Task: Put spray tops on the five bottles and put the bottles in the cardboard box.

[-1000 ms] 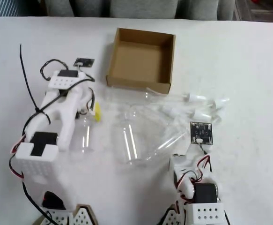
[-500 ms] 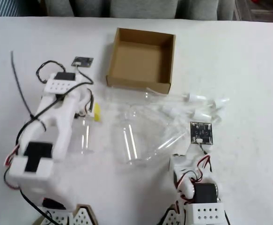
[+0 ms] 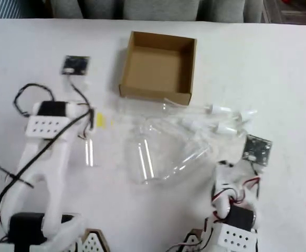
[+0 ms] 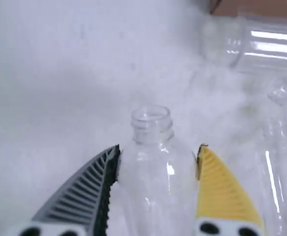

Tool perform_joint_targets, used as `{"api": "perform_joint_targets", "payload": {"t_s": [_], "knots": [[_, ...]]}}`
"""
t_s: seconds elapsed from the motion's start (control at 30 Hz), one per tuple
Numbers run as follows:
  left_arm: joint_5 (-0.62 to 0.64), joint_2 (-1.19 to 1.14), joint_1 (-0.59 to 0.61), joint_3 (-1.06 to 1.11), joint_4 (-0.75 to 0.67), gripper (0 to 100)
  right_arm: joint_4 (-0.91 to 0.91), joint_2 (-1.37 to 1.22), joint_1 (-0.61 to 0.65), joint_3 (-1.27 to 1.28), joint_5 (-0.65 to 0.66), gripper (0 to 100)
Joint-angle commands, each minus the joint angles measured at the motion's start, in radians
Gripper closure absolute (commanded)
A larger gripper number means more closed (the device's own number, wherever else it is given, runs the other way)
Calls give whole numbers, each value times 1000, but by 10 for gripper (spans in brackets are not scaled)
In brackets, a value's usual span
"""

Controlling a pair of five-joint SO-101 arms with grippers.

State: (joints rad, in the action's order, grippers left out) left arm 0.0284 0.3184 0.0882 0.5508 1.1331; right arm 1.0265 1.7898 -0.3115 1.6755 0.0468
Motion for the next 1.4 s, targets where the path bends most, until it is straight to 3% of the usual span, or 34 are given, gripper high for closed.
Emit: {"api": "perform_joint_targets", "payload": {"t_s": [0.0, 0.13, 0.4, 0.8, 0.9, 1.03, 1.2, 1.37], "knots": [[103, 74, 79, 34, -83, 880, -150, 8, -170, -9, 215, 978], [207, 79, 84, 83, -135, 880, -214, 4, -162, -32, 164, 981], [206, 77, 82, 92, -150, 880, -127, -54, -24, -247, 144, 982], [204, 73, 84, 98, -170, 880, -110, -808, -45, -740, 141, 979], [203, 73, 84, 98, -170, 880, -64, -975, -65, -848, 74, 978], [203, 73, 84, 98, -172, 880, -38, -1167, -81, -953, -5, 973], [203, 73, 84, 98, -172, 880, -38, -1365, -79, -1048, -20, 894], [203, 73, 84, 98, -172, 880, -33, -1524, -82, -1181, -49, 949]]}}
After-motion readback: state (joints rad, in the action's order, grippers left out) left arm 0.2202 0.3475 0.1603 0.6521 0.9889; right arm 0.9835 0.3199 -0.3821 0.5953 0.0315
